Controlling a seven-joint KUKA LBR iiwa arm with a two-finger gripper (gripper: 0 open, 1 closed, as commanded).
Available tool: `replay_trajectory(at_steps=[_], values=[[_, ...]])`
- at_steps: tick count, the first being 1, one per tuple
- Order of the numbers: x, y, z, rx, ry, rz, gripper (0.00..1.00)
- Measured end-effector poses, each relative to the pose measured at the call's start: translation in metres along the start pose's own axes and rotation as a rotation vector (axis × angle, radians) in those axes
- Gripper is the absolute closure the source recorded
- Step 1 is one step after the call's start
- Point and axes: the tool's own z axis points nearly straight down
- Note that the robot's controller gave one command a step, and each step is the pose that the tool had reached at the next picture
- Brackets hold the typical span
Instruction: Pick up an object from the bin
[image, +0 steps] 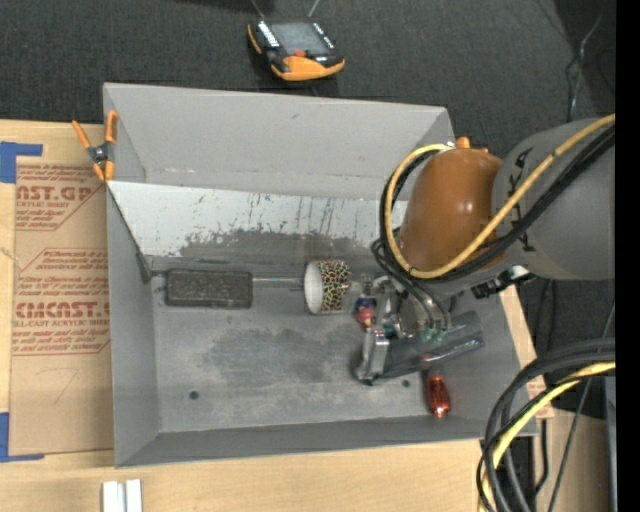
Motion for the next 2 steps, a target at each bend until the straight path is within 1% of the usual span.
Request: replay_trajectory(at_steps=[1,2], values=[[-0.002,0.0,-0.004,0.0,-0.009,0.0,0.0],[0.032,-0.067,0.072,-0.002,-0.007,-0.011,0.0]])
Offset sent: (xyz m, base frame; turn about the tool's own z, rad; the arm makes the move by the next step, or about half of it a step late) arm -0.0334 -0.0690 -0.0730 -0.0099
